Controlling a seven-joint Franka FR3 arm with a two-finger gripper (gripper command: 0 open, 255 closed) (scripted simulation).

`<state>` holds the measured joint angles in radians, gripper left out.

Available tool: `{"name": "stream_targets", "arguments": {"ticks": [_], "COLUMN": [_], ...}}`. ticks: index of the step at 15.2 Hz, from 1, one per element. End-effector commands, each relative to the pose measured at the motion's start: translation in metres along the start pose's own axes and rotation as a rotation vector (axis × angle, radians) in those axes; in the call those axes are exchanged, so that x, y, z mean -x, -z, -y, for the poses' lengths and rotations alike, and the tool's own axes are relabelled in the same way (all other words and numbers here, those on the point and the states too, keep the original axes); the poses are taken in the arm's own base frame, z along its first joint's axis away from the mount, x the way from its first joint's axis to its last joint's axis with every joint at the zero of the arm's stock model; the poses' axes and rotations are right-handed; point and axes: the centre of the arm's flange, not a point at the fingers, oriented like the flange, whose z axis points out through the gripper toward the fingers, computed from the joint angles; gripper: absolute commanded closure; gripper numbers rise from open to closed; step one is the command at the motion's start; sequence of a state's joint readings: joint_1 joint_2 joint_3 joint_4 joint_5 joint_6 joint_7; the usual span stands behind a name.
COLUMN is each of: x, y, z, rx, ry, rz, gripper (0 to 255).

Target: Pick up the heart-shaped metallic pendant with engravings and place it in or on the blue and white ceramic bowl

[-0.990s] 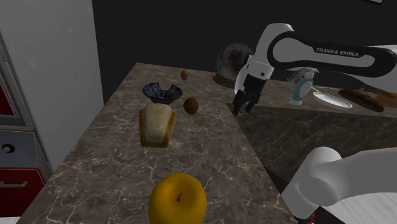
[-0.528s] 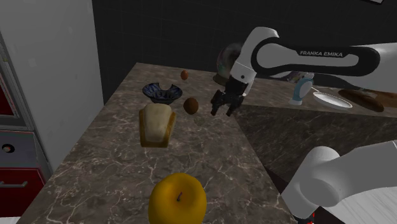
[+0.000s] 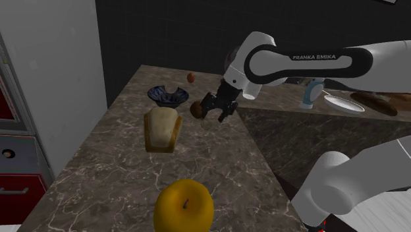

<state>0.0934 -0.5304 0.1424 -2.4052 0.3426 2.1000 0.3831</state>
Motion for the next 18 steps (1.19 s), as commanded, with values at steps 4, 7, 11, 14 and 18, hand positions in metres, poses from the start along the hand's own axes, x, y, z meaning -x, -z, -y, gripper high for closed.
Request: {"name": "stream_targets", "arguments": {"ticks": [4, 7, 11, 14, 18], "x": [-0.001, -0.001, -0.001, -0.001, -0.001], "y": [-0.029, -0.029, -0.029, -0.029, -0.029], "z": [0.001, 0.001, 0.001, 0.001, 0.001], "rx": [-0.002, -0.002, -0.002, -0.002, -0.002], "ry": [-0.002, -0.002, -0.002, -0.002, -0.002], "rz": [-0.001, -0.001, -0.001, -0.001, -0.001], "gripper": [0, 0, 0, 255, 255]}}
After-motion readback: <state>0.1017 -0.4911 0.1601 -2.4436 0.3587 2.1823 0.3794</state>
